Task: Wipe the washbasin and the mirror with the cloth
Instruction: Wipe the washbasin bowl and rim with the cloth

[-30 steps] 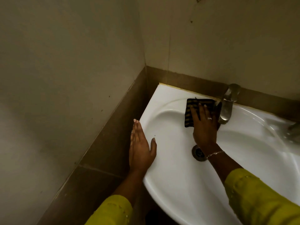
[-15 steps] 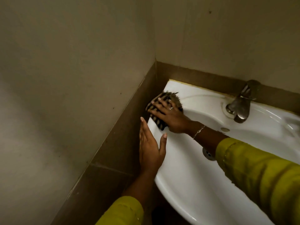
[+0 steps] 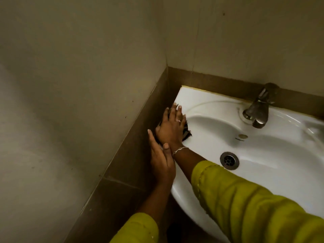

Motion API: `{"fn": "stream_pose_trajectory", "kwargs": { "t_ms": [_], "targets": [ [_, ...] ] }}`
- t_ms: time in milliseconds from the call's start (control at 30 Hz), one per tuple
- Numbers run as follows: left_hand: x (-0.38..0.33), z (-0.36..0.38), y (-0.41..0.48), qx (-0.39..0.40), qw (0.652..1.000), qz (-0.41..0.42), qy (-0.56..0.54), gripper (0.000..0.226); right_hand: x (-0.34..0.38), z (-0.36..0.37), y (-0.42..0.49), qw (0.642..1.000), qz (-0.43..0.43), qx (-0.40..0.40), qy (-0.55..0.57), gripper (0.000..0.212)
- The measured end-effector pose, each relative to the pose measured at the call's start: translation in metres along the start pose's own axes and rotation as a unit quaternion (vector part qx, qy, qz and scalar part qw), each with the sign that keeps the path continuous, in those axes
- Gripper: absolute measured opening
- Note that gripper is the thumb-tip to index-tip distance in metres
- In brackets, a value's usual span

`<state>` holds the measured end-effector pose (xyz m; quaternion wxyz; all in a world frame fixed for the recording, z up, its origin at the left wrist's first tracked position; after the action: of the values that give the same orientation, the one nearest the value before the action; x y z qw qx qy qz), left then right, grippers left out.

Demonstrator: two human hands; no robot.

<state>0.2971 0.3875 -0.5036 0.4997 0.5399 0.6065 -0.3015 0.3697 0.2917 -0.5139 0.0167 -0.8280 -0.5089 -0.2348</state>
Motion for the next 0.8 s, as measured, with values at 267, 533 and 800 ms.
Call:
{"fn": "stream_pose_trajectory", "kwargs": {
  "t_ms": [267,533,800],
  "targets": [
    [0.022,-0.011,-0.002,0.073,0.996,-0.035,-0.031,0.063,-0.006,0.006,-0.034,0.994,0.104,0.022,0.032,0.075],
    [0.02,-0.01,0.004,0.219,0.975,-0.022,0.036,0.08,0.002,0.009,-0.073,0.996,0.057,0.069,0.0,0.058],
    [0.012,0.0,-0.006,0.308,0.927,0.1,0.191,0.082,0.003,-0.001,-0.118,0.991,-0.004,0.131,0.018,0.064]
  ]
}}
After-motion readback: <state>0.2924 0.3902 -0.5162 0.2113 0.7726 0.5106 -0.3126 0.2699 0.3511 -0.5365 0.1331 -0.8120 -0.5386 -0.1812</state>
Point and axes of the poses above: each hand's wrist, its own y-axis towards the middle knuckle, its own z-axis out of the palm, x = y × z, the point moved 10 cm from there along y, towards the middle knuckle, and after that the axes turned 15 degrees about -x, right-handed, at the moved point
